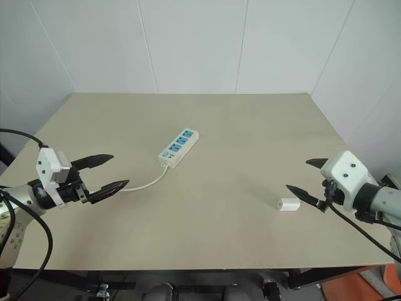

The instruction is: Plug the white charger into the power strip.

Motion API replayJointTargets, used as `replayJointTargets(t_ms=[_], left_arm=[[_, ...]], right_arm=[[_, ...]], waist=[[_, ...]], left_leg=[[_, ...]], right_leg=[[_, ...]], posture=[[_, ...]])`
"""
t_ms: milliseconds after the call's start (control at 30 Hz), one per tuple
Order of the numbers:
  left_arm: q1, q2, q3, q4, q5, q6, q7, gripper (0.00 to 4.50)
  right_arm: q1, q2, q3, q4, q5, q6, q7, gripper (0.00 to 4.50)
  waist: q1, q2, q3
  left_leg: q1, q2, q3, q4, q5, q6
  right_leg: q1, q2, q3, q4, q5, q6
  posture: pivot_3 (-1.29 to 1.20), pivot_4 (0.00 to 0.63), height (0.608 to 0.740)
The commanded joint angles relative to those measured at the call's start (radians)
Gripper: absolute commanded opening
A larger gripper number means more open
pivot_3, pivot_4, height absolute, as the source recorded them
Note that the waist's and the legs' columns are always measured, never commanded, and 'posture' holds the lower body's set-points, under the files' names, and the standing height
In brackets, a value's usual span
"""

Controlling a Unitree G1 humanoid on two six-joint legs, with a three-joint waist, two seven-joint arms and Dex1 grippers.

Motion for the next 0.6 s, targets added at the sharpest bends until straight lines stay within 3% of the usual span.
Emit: replayJointTargets(t_ms=[33, 300, 600], left_arm=[[-0.021, 0.012, 0.010, -0.023, -0.008, -0.001, 0.004, 4.48], [-0.049, -0.009, -0.013, -0.004, 0.023, -0.024, 0.035, 4.48], [-0.305, -0.227, -0.190, 0.210, 0.239, -0.087, 0.293, 4.48]], right_arm=[[-0.009, -0.004, -0.016, -0.017, 0.000, -0.022, -0.010, 4.50], [-0.011, -0.001, -0.012, -0.023, 0.000, -0.016, -0.011, 4.50], [-0.113, -0.006, 0.090, 0.002, -0.055, -0.003, -0.052, 4.50]], waist=[[0.000, 0.000, 0.000], [0.001, 0.000, 0.000], [0.001, 0.000, 0.000]], left_leg=[[0.000, 0.000, 0.000, 0.000, 0.000, 0.000], [0.000, 0.000, 0.000, 0.000, 0.000, 0.000], [0.000, -0.001, -0.001, 0.001, 0.000, 0.000]], right_leg=[[0.000, 0.000, 0.000, 0.000, 0.000, 0.000], [0.000, 0.000, 0.000, 0.000, 0.000, 0.000], [0.001, 0.000, 0.000, 0.000, 0.002, 0.001]], posture=[[0.00, 0.150, 0.740], [0.00, 0.150, 0.740], [0.00, 0.150, 0.740]])
